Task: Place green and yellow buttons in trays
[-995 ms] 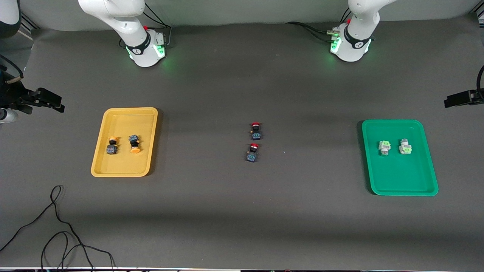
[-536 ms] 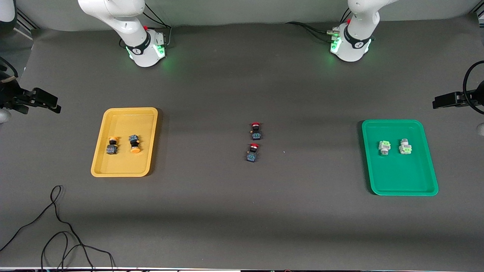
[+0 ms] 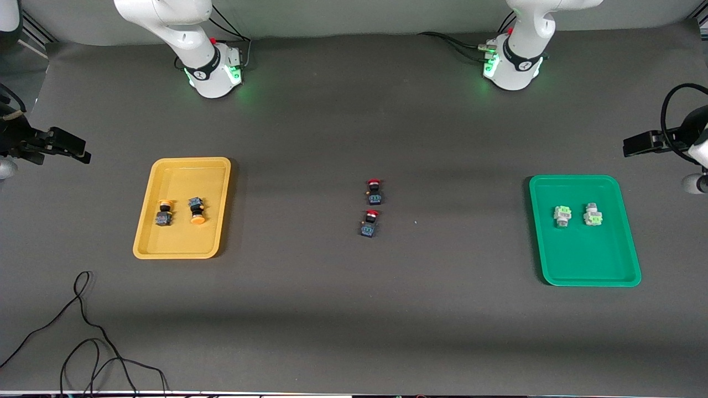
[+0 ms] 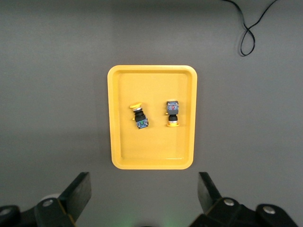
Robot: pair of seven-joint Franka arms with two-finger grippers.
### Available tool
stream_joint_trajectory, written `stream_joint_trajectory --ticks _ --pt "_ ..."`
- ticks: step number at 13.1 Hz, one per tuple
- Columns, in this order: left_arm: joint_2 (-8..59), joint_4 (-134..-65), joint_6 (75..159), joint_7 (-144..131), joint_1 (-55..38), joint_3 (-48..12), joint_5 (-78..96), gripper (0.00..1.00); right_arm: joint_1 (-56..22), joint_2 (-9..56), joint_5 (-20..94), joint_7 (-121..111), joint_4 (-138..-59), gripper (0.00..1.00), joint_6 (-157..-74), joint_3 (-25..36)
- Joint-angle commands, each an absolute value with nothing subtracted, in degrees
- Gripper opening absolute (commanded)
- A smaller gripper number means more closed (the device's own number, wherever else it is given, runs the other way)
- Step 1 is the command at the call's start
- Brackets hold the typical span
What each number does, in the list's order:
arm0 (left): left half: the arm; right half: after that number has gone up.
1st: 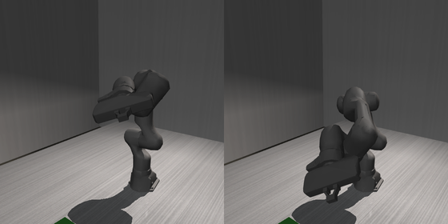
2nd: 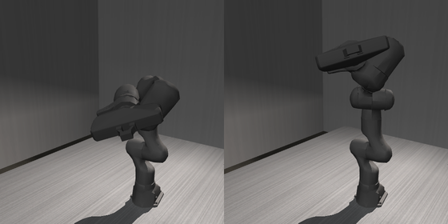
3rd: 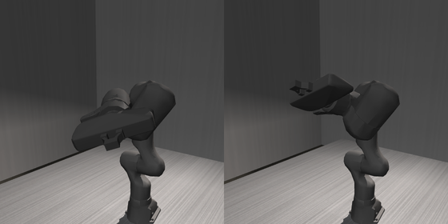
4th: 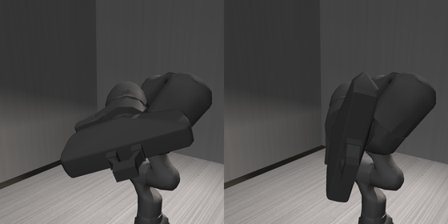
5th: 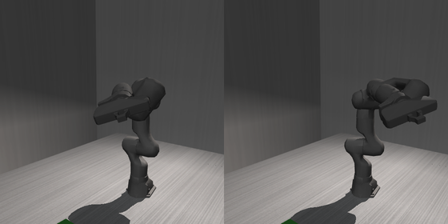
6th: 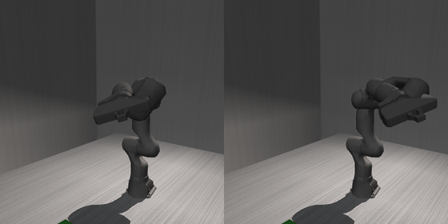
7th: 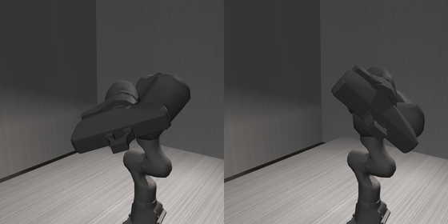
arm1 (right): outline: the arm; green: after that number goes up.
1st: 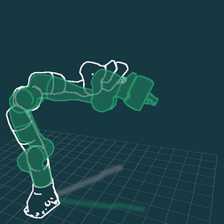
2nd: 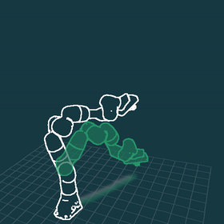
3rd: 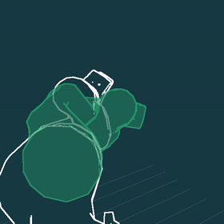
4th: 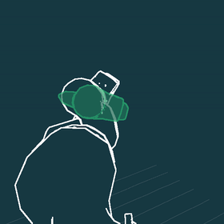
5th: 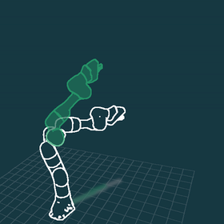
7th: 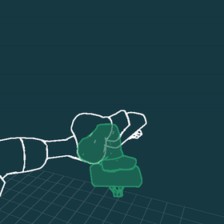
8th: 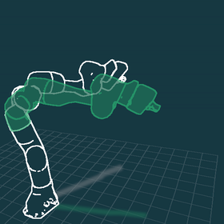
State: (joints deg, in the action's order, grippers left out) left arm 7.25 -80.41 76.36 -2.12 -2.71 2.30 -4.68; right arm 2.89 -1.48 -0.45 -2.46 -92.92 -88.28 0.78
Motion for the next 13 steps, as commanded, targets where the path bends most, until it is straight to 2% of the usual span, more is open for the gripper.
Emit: stream_joint_trajectory --ticks 1,13 --pt "-5.5 -99.1 86.5 0.4 -1.9 4.0 -3.6 0.99 2.0 -1.8 1.0 -1.4 -92.5 1.00 -87.4 1.7" --pt "-3.3 -98.1 86.5 0.2 -2.1 2.5 -3.4 1.00 1.9 -0.1 0.8 -1.5 -90.2 1.00 -87.3 1.7"
